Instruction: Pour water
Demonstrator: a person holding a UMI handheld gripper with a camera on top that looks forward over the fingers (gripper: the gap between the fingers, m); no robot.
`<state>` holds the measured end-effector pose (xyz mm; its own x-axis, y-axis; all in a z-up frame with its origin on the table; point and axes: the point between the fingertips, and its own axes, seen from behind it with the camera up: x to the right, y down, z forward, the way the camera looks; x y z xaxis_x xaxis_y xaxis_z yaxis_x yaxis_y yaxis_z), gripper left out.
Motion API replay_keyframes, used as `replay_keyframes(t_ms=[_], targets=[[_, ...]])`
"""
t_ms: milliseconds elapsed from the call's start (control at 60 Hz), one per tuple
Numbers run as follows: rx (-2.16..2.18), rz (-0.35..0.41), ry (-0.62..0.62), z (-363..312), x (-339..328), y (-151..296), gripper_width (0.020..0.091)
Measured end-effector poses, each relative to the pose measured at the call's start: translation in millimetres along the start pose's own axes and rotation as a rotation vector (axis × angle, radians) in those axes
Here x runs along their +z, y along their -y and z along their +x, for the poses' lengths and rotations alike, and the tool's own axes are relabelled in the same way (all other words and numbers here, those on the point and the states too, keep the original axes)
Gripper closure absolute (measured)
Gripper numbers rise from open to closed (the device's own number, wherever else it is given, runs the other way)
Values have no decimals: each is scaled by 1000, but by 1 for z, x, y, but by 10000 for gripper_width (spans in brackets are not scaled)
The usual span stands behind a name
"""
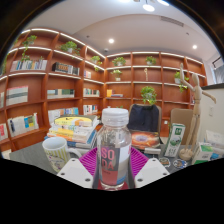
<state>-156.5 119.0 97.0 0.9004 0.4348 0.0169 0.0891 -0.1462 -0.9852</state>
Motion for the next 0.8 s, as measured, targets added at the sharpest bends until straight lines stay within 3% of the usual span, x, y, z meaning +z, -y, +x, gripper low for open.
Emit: replay_keyframes(t_ms=[67,150,217,800], targets=[[7,-25,-6,1,0,-2,592],[33,-54,-10,3,-9,-3,312],[43,-34,-20,6,-26,2,210],[98,4,-455,93,-229,10,226]])
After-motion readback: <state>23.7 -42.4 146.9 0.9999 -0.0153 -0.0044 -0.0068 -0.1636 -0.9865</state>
